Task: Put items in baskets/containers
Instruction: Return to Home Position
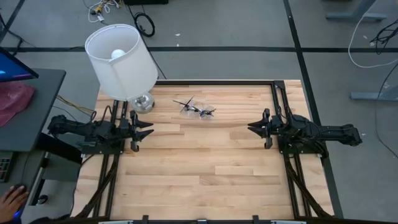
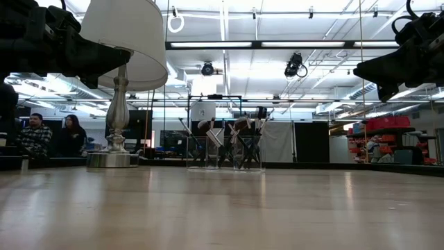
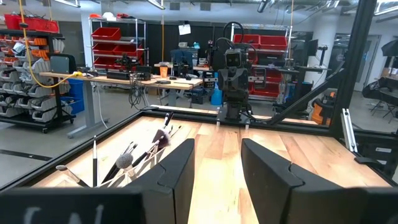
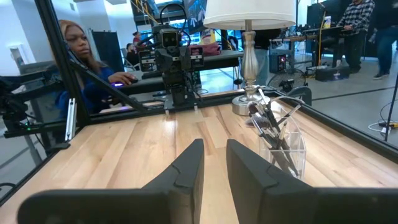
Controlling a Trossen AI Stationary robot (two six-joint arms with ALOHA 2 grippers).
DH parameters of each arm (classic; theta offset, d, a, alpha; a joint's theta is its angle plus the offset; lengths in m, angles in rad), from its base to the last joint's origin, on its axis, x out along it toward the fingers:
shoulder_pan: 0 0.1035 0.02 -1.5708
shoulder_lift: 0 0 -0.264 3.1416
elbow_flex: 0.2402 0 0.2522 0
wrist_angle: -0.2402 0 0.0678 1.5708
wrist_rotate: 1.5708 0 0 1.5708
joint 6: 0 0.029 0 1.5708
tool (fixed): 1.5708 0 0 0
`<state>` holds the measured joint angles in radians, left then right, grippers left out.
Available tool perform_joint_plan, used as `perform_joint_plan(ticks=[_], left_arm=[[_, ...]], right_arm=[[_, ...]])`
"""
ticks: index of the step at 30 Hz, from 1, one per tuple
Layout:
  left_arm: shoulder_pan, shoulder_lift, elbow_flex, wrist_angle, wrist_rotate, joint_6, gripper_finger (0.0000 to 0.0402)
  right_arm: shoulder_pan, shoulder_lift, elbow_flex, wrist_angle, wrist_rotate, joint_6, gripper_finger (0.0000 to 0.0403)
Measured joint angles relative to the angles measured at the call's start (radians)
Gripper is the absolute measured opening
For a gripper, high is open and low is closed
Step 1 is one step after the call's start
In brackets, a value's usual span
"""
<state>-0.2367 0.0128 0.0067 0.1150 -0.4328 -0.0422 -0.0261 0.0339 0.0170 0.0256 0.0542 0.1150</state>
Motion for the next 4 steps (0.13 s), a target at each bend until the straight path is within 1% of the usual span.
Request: perform_joint_plan(ticks=[4], left_arm=[[0.000,0.000,0.000,0.000,0.000,0.000,0.0135]], right_arm=[[0.000,0.000,0.000,0.000,0.000,0.000,0.0073]])
